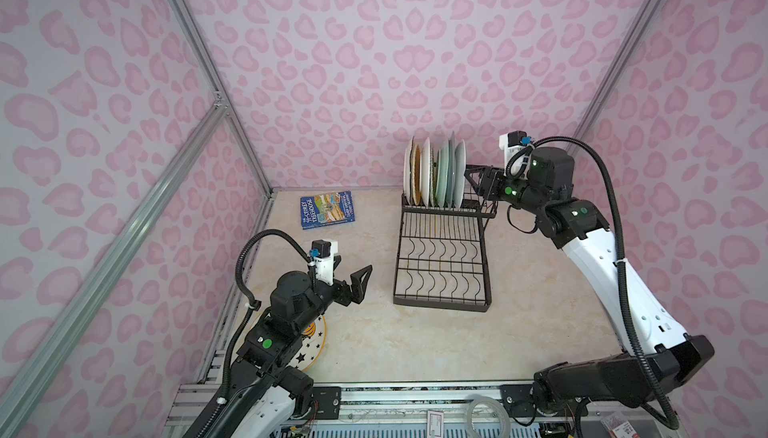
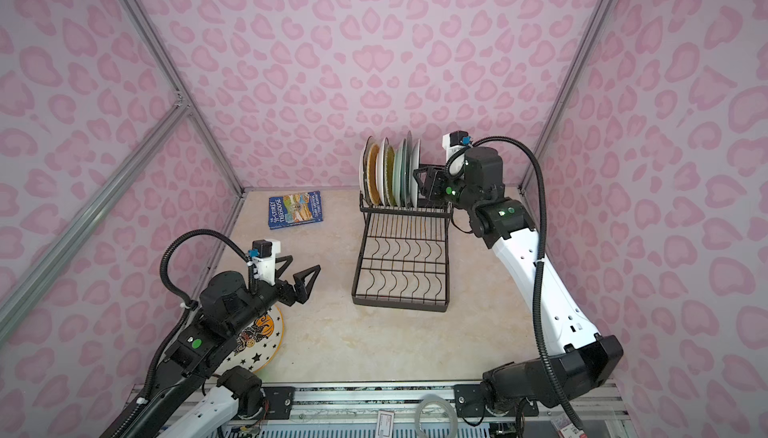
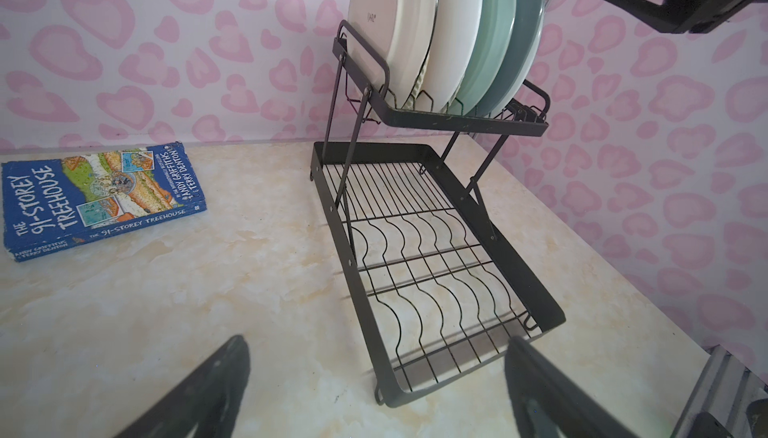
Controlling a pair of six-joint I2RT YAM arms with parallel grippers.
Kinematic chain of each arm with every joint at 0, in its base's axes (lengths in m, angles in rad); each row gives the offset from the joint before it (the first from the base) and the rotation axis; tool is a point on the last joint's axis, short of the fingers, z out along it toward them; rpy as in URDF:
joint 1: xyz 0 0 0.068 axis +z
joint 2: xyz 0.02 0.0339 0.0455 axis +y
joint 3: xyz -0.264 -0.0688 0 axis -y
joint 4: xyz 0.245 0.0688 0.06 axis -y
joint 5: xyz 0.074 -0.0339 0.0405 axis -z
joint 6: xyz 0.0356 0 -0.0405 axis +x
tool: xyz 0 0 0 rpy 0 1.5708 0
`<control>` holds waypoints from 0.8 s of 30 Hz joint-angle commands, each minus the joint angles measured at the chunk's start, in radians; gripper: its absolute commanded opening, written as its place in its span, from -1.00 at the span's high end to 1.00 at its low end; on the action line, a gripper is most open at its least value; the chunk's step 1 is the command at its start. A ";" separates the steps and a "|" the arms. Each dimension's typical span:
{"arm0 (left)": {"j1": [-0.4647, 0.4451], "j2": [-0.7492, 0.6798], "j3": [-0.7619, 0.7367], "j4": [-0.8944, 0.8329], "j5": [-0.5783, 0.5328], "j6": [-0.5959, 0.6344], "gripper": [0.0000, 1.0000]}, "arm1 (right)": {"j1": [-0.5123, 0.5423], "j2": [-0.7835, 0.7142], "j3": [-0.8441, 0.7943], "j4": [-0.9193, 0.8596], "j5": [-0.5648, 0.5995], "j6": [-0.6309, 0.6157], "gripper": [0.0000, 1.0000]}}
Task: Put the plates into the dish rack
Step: 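Open the right gripper and lift it off the placed sunburst plate, then move the left gripper to the star-and-cat plate while the right moves to the rack frame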
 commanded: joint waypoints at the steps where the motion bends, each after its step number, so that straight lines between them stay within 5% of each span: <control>1: -0.003 0.003 0.017 -0.006 -0.058 0.008 -0.95 | -0.001 -0.046 -0.054 0.041 0.024 0.024 -0.13; 17: 0.000 -0.015 0.065 -0.474 -0.340 -0.478 -0.95 | 0.064 -0.276 -0.354 0.116 -0.024 0.034 -0.48; 24: 0.061 -0.021 0.011 -0.618 -0.333 -0.665 -0.94 | 0.136 -0.301 -0.460 0.147 -0.003 0.034 -0.55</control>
